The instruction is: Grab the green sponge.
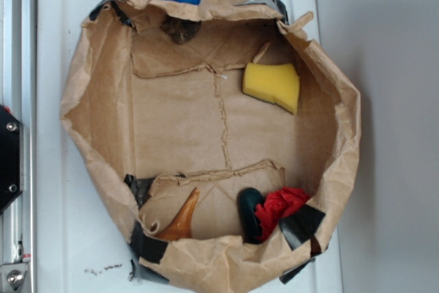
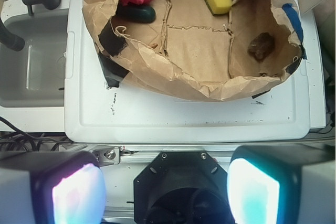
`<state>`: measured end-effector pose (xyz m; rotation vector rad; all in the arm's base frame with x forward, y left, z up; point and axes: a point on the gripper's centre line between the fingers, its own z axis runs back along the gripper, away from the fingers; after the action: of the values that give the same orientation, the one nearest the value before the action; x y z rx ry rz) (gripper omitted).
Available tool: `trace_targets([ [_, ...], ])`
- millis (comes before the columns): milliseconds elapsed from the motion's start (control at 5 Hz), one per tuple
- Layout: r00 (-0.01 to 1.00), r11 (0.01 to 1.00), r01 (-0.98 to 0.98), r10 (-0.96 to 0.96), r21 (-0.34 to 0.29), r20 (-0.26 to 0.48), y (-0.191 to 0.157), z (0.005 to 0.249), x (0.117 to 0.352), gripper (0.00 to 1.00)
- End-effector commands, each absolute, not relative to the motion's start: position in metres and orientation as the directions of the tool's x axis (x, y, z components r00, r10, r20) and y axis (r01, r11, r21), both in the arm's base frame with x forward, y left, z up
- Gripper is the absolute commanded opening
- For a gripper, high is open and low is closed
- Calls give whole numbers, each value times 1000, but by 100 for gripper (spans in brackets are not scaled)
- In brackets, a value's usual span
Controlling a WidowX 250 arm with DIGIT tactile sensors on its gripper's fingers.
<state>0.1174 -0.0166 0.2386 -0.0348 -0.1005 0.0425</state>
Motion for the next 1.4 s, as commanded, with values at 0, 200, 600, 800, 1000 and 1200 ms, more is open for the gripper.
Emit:
trace_targets([
  [0, 994, 998, -41, 44, -37, 100, -17, 239, 117, 100],
  [200, 992, 999, -33, 38, -42, 121, -15, 244, 167, 100],
  [600, 975, 987, 145, -130, -71, 178, -12, 207, 267, 100],
  [800, 975, 987, 145, -130, -71, 178, -12, 207, 267, 100],
  [1000, 975, 987, 145, -130, -71, 178, -12, 207, 267, 100],
  [1200, 975, 987, 145, -130, -71, 178, -12, 207, 267, 100],
])
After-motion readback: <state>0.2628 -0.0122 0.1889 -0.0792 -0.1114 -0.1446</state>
